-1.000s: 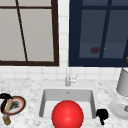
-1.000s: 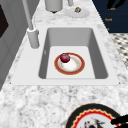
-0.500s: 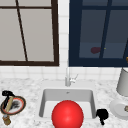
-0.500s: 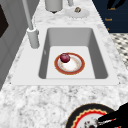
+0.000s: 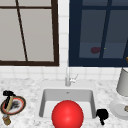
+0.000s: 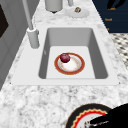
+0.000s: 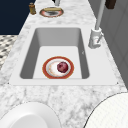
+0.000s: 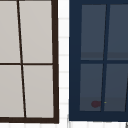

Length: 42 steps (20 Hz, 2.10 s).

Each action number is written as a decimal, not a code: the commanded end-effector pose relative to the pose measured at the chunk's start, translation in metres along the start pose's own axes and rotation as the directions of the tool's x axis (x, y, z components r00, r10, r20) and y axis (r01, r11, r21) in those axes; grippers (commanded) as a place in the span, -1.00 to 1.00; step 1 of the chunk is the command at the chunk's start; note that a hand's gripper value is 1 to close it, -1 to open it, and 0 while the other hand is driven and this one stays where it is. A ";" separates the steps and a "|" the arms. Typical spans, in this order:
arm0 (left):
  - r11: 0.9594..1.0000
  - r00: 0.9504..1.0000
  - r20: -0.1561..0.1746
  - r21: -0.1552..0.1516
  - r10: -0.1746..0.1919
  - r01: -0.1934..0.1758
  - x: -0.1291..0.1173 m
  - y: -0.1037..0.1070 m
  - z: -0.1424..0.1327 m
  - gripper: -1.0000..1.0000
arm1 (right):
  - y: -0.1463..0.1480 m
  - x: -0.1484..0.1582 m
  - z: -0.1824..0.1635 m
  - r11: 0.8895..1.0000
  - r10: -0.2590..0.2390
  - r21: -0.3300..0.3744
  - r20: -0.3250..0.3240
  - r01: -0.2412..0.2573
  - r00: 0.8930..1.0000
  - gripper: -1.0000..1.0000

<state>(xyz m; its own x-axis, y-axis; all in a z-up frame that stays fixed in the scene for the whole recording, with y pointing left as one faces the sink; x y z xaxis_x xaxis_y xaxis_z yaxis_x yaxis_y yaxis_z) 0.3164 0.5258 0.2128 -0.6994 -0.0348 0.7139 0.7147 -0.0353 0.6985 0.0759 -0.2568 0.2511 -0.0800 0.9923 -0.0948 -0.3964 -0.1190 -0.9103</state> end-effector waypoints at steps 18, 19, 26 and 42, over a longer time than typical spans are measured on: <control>0.999 0.997 0.078 -0.053 0.003 0.001 -0.105 -0.016 0.038 -1.00 | 0.000 0.000 0.000 1.000 0.000 0.000 0.000 0.000 1.000 0.00; 0.999 0.997 0.077 -0.049 0.016 -0.012 -0.105 -0.020 0.043 -1.00 | 0.000 0.000 0.000 1.000 0.000 0.000 0.000 0.000 1.000 0.00; 1.000 0.998 0.062 0.021 -0.007 0.006 -0.091 -0.024 0.037 -1.00 | 0.000 0.000 0.000 1.000 0.000 0.000 0.000 0.000 1.000 0.00; 0.991 0.984 0.131 -0.039 -0.120 0.126 -0.041 -0.010 0.047 -1.00 | 0.000 0.000 0.000 1.000 0.000 0.000 0.000 0.000 1.000 0.00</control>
<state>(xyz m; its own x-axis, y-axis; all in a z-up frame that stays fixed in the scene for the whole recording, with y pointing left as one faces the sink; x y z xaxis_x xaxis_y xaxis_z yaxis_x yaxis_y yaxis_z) 0.3438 0.5754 0.1760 -0.7448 0.0339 0.6664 0.6661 -0.0216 0.7455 0.0759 -0.2568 0.2511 -0.0800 0.9923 -0.0948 -0.3964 -0.1190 -0.9103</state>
